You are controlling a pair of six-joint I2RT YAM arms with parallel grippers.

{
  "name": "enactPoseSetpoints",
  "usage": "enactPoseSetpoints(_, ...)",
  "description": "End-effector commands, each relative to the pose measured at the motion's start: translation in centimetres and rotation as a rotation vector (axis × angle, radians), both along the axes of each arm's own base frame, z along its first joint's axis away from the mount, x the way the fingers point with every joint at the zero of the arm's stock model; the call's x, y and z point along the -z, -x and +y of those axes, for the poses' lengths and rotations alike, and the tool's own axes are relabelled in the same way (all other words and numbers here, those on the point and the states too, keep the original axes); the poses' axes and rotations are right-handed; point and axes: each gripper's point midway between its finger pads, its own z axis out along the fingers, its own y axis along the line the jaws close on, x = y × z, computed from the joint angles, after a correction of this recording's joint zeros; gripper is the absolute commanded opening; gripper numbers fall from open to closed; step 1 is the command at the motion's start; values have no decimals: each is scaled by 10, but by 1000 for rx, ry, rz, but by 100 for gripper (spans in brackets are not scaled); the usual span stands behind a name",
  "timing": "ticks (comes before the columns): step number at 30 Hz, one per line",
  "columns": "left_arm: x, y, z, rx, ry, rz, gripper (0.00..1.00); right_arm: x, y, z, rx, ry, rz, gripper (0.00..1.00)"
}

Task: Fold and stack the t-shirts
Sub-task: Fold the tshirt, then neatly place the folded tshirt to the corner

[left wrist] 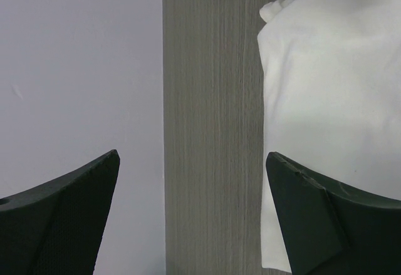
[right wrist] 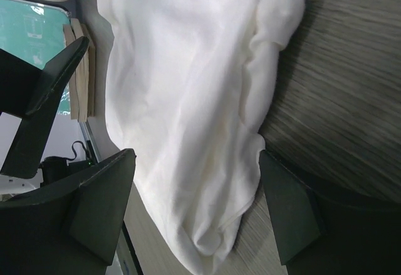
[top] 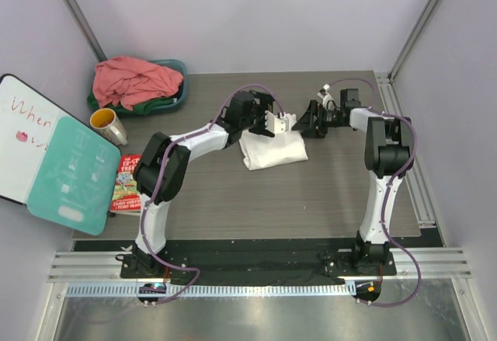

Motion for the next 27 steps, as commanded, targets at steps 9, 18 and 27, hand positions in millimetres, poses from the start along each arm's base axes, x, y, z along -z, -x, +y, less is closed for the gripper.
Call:
enactPoseSetpoints(9, -25, -2, -3, -14, 68, -73, 100, 40, 22, 37, -60, 70, 89, 78)
enactPoseSetpoints(18, -33, 5, 7, -27, 66, -102, 100, 46, 29, 37, -57, 102, 97, 1)
enactPoseSetpoints(27, -63, 12, 38, -87, 43, -165, 100, 15, -17, 21, 8, 197, -54, 1)
